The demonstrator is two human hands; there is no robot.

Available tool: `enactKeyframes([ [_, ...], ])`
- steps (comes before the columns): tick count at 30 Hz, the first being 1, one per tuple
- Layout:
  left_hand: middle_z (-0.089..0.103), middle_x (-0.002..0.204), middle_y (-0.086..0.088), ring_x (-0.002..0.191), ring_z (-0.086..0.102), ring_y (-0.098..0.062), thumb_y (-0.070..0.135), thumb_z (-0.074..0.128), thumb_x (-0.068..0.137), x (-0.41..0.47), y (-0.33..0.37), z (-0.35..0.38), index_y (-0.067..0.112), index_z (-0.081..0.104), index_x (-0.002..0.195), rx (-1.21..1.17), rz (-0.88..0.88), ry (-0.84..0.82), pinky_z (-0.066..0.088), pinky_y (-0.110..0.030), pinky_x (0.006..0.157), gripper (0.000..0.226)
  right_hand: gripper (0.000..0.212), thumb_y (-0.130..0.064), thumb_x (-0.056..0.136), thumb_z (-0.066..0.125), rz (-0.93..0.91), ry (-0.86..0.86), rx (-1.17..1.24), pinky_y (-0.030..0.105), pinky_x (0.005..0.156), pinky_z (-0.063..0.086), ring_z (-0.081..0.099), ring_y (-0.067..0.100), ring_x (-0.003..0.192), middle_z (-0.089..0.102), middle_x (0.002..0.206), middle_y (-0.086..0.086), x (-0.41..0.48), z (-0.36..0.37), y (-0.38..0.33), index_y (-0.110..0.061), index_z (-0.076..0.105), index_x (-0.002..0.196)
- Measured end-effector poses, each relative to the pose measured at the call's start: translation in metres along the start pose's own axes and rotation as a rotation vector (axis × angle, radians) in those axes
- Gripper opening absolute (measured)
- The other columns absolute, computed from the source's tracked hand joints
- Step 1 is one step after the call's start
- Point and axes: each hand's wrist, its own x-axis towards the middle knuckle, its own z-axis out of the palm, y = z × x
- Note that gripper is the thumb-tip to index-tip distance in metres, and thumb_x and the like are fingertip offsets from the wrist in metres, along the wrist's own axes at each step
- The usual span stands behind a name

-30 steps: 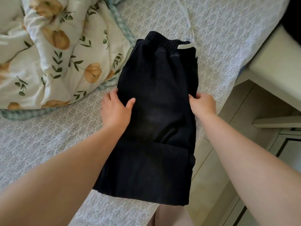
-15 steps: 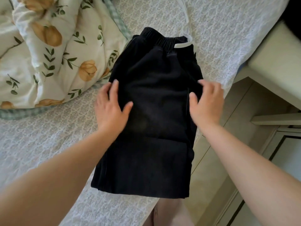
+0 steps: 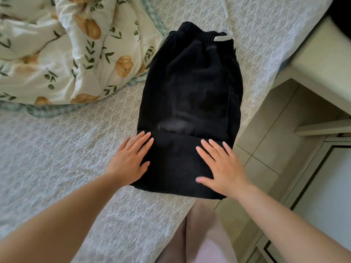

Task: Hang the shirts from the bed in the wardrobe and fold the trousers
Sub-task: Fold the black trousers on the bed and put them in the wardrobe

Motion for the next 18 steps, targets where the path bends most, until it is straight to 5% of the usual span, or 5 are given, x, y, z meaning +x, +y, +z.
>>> enactKeyframes([
  [6, -0.049, 0.142, -0.007, 0.13, -0.046, -0.025, 0.082, 0.055, 0.061, -0.012, -0.025, 0.009, 0.021, -0.045, 0.133, 0.308, 0.156, -0.263, -0.016, -0.049, 0.112, 0.137, 0.13, -0.062, 0.051, 0.078, -0.19, -0.297, -0.28, 0.052, 0.114, 0.002, -0.008, 0.028, 0.144, -0.008, 0.155, 0.01, -0.027, 0.022, 0.02, -0.015, 0.005, 0.148],
  [8, -0.048, 0.142, -0.011, 0.13, -0.045, -0.028, 0.081, 0.06, 0.06, -0.011, -0.028, 0.012, 0.019, -0.044, 0.134, 0.369, 0.166, -0.238, -0.015, -0.052, 0.112, 0.142, 0.125, -0.04, 0.05, 0.087, -0.192, -0.253, -0.346, 0.053, 0.113, 0.011, 0.002, 0.029, 0.143, 0.002, 0.155, 0.012, -0.026, 0.021, 0.027, -0.014, 0.013, 0.148],
  [12, -0.046, 0.144, -0.013, 0.131, -0.043, -0.031, 0.079, 0.055, 0.068, -0.016, -0.024, 0.019, 0.019, -0.043, 0.135, 0.372, 0.155, -0.191, -0.017, -0.051, 0.112, 0.133, 0.104, -0.001, 0.078, 0.059, -0.201, -0.134, -0.471, 0.053, 0.114, -0.013, -0.019, 0.029, 0.141, -0.022, 0.153, 0.012, -0.027, 0.034, 0.024, -0.017, -0.017, 0.147],
  [15, -0.012, 0.158, -0.014, 0.145, -0.011, -0.033, 0.064, 0.062, 0.074, -0.026, -0.029, 0.009, 0.029, -0.002, 0.152, 0.336, 0.285, -0.102, 0.003, -0.052, 0.116, 0.107, 0.102, -0.002, 0.052, 0.077, -0.192, -0.006, -0.338, 0.051, 0.114, 0.011, 0.02, 0.026, 0.139, 0.024, 0.151, 0.008, -0.031, 0.03, 0.023, -0.02, 0.034, 0.143],
  [18, 0.042, 0.146, -0.006, 0.138, 0.033, -0.031, 0.047, 0.078, 0.068, -0.042, -0.027, 0.001, 0.03, 0.055, 0.132, 0.303, 0.365, -0.035, 0.026, -0.057, 0.109, 0.071, 0.092, -0.011, 0.048, 0.082, -0.238, -0.012, -0.272, 0.048, 0.111, 0.013, 0.028, 0.03, 0.138, 0.041, 0.145, 0.01, -0.04, 0.024, 0.031, -0.021, 0.052, 0.134],
])
